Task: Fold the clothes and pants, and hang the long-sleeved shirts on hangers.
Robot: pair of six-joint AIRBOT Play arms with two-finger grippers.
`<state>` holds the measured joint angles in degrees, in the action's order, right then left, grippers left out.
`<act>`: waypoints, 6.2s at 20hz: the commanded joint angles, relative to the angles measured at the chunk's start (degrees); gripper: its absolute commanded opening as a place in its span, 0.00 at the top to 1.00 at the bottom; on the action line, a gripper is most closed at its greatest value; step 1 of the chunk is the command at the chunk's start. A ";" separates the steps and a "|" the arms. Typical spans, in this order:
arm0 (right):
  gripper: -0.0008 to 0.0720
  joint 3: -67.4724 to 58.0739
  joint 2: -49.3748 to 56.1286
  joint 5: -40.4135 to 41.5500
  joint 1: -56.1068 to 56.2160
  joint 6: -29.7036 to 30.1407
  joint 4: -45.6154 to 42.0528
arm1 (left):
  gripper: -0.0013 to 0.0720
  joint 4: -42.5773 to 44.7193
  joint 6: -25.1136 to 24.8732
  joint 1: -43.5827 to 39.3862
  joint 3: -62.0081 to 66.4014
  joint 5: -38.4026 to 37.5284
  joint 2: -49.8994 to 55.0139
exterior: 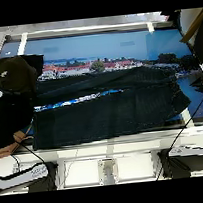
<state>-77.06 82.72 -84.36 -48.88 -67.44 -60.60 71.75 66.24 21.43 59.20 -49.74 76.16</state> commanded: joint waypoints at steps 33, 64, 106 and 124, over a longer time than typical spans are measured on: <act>0.36 16.68 -12.37 -10.60 -18.93 8.15 13.53 | 0.42 -3.17 -6.47 29.81 -36.00 -20.17 -15.54; 0.66 33.40 -1.60 25.66 -5.97 11.21 15.41 | 0.96 -14.32 -4.76 27.26 -22.91 -21.16 -22.60; 0.45 22.18 -8.04 41.77 1.42 -18.91 8.39 | 0.18 16.87 35.98 -13.53 37.68 12.33 29.14; 0.13 9.16 1.55 14.27 -3.93 -2.03 -1.84 | 0.18 16.35 6.14 -46.93 37.66 13.75 14.16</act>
<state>-67.66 80.36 -66.63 -49.87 -77.69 -72.14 88.03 83.42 -15.88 96.84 -36.05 89.06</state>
